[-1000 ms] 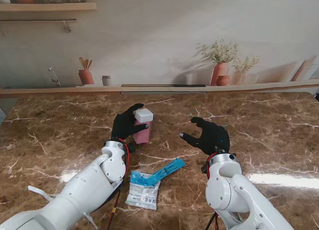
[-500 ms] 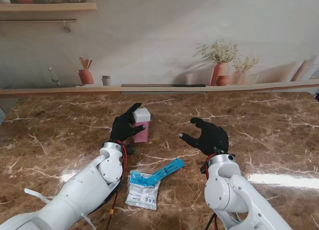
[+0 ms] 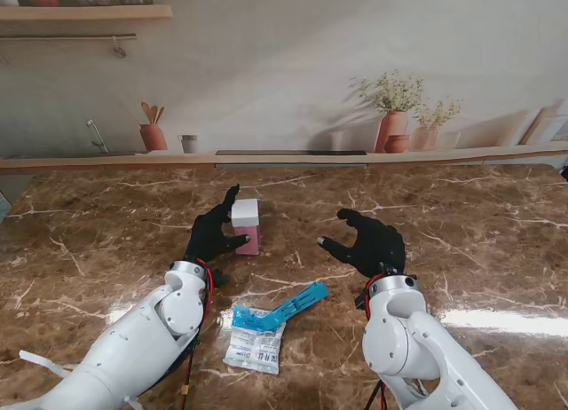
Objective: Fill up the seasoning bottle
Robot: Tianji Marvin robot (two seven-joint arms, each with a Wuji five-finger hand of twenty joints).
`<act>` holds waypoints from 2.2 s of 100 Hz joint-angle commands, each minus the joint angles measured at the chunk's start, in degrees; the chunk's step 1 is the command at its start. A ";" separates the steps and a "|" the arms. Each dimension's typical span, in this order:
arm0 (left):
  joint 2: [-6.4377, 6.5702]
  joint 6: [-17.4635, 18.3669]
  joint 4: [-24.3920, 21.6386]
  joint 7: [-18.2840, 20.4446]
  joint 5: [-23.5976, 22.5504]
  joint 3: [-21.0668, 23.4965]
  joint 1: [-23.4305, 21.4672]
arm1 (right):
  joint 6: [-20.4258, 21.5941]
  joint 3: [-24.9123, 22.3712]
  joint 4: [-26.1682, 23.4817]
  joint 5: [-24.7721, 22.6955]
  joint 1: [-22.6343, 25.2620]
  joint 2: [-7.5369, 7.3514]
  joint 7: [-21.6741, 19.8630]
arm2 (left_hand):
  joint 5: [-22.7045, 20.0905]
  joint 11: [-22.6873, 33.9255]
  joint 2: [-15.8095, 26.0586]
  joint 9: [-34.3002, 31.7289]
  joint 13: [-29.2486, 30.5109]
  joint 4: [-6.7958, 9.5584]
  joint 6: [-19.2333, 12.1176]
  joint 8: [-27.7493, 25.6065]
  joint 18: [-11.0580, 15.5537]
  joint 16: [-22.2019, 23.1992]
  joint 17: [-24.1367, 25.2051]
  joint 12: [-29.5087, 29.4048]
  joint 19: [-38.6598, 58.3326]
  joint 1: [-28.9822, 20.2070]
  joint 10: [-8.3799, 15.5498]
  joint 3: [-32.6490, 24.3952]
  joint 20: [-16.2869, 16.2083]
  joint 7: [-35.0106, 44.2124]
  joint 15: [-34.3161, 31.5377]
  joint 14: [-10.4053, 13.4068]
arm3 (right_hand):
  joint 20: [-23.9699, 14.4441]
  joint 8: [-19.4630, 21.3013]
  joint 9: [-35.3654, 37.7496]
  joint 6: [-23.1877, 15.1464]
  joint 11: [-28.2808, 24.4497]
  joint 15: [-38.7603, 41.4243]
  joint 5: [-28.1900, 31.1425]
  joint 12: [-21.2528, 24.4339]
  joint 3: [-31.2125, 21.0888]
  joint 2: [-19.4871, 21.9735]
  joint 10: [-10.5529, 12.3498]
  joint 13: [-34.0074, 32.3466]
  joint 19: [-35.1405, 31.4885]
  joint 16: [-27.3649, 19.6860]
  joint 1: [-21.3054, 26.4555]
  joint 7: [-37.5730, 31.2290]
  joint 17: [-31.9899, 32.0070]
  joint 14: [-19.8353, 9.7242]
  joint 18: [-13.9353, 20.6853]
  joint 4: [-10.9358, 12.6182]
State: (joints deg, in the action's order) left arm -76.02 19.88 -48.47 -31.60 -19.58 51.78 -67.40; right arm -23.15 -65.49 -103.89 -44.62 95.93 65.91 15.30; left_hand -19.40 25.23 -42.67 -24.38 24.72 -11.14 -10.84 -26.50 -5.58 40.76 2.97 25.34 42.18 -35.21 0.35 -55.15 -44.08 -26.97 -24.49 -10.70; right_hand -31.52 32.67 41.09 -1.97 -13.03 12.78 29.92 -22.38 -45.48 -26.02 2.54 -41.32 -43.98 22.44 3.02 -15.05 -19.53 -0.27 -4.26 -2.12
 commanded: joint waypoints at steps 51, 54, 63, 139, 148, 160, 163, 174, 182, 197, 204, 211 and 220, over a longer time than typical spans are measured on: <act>6.27 -2.62 -18.78 8.27 -7.01 8.79 -9.65 | 7.77 -4.01 -0.71 -0.63 2.48 -0.70 -2.46 | 0.15 -7.64 2.07 10.23 -13.79 2.31 9.69 14.17 7.44 -15.33 1.00 -8.29 -28.69 9.19 4.29 17.67 -0.26 44.42 16.53 9.91 | 7.66 -2.96 -4.13 1.10 5.09 -5.56 -1.55 6.42 -1.80 -0.29 0.93 5.54 9.38 -6.76 -5.69 2.66 2.36 -2.41 4.74 1.64; 6.58 -2.74 -20.34 8.77 -7.50 9.49 -10.52 | 8.89 -4.30 -0.35 -0.55 2.41 -0.73 -2.35 | -0.46 -7.71 2.98 10.11 -13.60 2.53 10.22 14.28 7.15 -15.40 0.99 -8.46 -28.20 9.01 4.27 19.01 -0.36 44.11 16.60 9.70 | 8.30 -3.18 -4.31 1.27 5.25 -5.70 -1.66 6.77 -1.77 -0.16 0.87 5.76 9.81 -7.13 -5.86 2.80 2.51 -2.54 5.08 1.66; 7.14 -2.93 -24.49 9.06 -8.92 11.25 -13.03 | 11.22 -4.88 0.68 -0.51 2.12 -0.80 -2.02 | -2.40 -8.04 5.65 8.96 -12.89 3.28 9.52 12.76 5.94 -15.56 0.88 -8.80 -25.89 9.17 3.74 22.45 -0.66 46.55 16.62 9.20 | 8.92 -3.38 -4.67 1.05 5.41 -5.79 -1.85 7.08 -1.71 0.25 0.69 6.15 10.33 -7.39 -6.20 2.94 3.23 -2.40 4.95 1.71; 9.58 -4.38 -45.62 17.25 -9.02 18.05 -27.60 | 28.66 -6.86 6.79 4.74 1.04 -0.41 1.21 | -5.36 -10.70 18.17 -0.73 -4.00 8.49 5.66 -25.98 6.86 -18.61 -1.02 -12.10 -4.14 1.64 0.64 50.74 14.88 72.99 15.98 9.44 | 16.62 -4.66 -6.60 0.99 6.12 -6.90 -1.40 10.81 -0.39 3.12 0.74 9.06 13.26 -11.08 -6.83 1.98 4.34 -4.77 10.28 2.10; 9.66 -4.23 -46.59 17.47 -9.10 18.23 -28.40 | 29.09 -6.90 6.75 4.88 1.31 -0.37 1.42 | -5.61 -10.85 18.44 -1.21 -3.48 8.71 7.63 -17.64 6.91 -18.53 -1.25 -12.19 -3.69 1.26 0.30 51.44 15.18 64.03 15.83 9.13 | 16.85 -4.73 -6.61 1.09 6.05 -6.82 -1.45 10.92 -0.33 3.06 0.72 8.99 13.12 -11.14 -6.64 1.98 4.39 -4.75 10.31 2.14; 9.74 -4.02 -47.27 17.59 -9.34 18.30 -28.88 | 29.09 -7.02 6.46 4.83 1.77 -0.33 1.72 | -7.85 -10.73 18.54 -2.25 -2.68 8.89 10.11 -7.56 6.75 -18.33 -1.64 -12.14 -3.00 0.76 -0.05 51.89 15.19 57.75 15.49 8.65 | 17.12 -4.81 -6.64 1.08 5.97 -6.79 -1.47 11.01 -0.26 2.99 0.74 9.10 12.93 -11.19 -6.38 1.96 4.46 -4.74 10.32 2.18; 9.73 -3.96 -47.34 17.55 -9.37 18.28 -28.93 | 29.07 -7.09 6.34 4.76 1.90 -0.33 1.79 | -7.98 -10.63 18.46 -2.55 -2.41 8.90 10.25 -7.06 6.72 -18.29 -1.81 -12.10 -2.86 0.66 -0.04 51.90 15.15 57.54 15.39 8.63 | 17.18 -4.83 -6.67 1.06 5.95 -6.76 -1.48 11.03 -0.23 2.99 0.75 9.06 12.89 -11.20 -6.32 1.95 4.48 -4.76 10.32 2.17; 9.68 -3.74 -47.41 17.25 -9.40 18.21 -29.12 | 29.12 -7.27 6.03 4.41 2.33 -0.31 2.23 | -8.15 -10.36 18.24 -3.32 -1.57 8.88 10.36 -6.43 6.45 -18.11 -2.47 -11.93 -2.02 0.57 -0.31 51.93 14.78 57.60 15.01 8.29 | 17.40 -4.86 -6.56 1.03 5.84 -6.70 -1.37 11.05 -0.17 2.94 0.71 9.00 12.70 -11.21 -6.03 1.84 4.46 -4.72 10.34 2.20; 9.68 -3.69 -47.45 17.20 -9.40 18.22 -29.28 | 29.12 -7.26 5.93 4.43 2.46 -0.29 2.32 | -8.20 -10.41 18.19 -3.43 -1.52 8.88 10.47 -6.21 6.48 -18.06 -2.35 -11.87 -1.74 0.48 -0.23 51.91 14.63 57.92 14.97 8.32 | 17.55 -4.88 -6.61 0.98 5.83 -6.70 -1.38 11.07 -0.10 2.93 0.72 9.05 12.62 -11.22 -5.90 1.81 4.54 -4.71 10.34 2.21; 9.63 -3.59 -47.71 16.68 -9.71 18.49 -29.92 | 29.61 -6.87 6.14 4.66 2.19 -0.33 2.02 | -8.03 -10.54 17.90 -3.40 -1.57 8.85 10.98 -4.03 6.49 -18.01 -2.14 -11.77 -1.59 0.30 -0.34 51.72 14.50 56.24 15.01 8.38 | 17.80 -4.94 -6.54 0.99 5.79 -6.68 -1.40 11.08 0.04 3.00 0.84 9.01 12.46 -11.24 -5.70 1.77 4.50 -4.88 10.40 2.23; 9.64 -3.53 -47.87 16.50 -9.99 18.65 -30.18 | 29.81 -6.73 6.25 4.82 2.00 -0.35 1.80 | -8.38 -10.57 17.86 -3.35 -1.65 8.81 11.38 -1.56 6.32 -18.08 -2.08 -11.78 -1.62 0.40 -0.40 51.53 14.45 54.30 15.12 8.32 | 17.90 -4.97 -6.56 0.97 5.80 -6.70 -1.43 11.10 0.07 2.93 0.83 9.05 12.42 -11.25 -5.60 1.77 4.54 -4.77 10.40 2.23; 9.65 -3.52 -47.92 16.49 -10.05 18.73 -30.27 | 29.93 -6.67 6.24 4.96 1.92 -0.36 1.63 | -8.84 -10.55 17.85 -3.46 -1.63 8.80 11.44 -0.68 6.31 -18.07 -2.07 -11.78 -1.62 0.44 -0.34 51.41 14.41 53.98 15.11 8.35 | 18.02 -5.00 -6.55 0.99 5.80 -6.69 -1.42 11.10 0.14 2.96 0.77 9.02 12.32 -11.26 -5.55 1.74 4.50 -4.79 10.36 2.22; 9.64 -3.50 -47.92 16.39 -10.12 18.73 -30.30 | 29.97 -6.65 6.12 5.08 1.92 -0.38 1.38 | -9.18 -10.54 17.85 -3.56 -1.59 8.79 11.20 -0.62 6.45 -18.07 -2.11 -11.78 -1.57 0.43 -0.14 51.32 14.34 54.41 15.09 8.41 | 18.13 -5.02 -6.52 0.93 5.79 -6.68 -1.36 11.11 0.18 2.97 0.81 9.00 12.25 -11.26 -5.49 1.70 4.54 -4.76 10.34 2.23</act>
State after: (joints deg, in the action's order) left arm -66.44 16.30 -96.29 -15.06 -29.59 70.60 -97.32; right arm 6.88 -72.22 -97.82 -39.91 97.53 65.43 17.66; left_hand -27.49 15.58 -25.58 -26.90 22.28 -4.32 0.08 -27.71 -0.87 22.62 0.52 13.99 38.83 -33.48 0.10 -5.13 -28.91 -24.47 -9.16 -3.18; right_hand -15.33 28.21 35.61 -1.19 -7.31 6.08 29.71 -12.54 -46.14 -23.67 2.54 -34.12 -31.54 12.67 -2.26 -13.53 -15.91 -3.46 3.63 -2.12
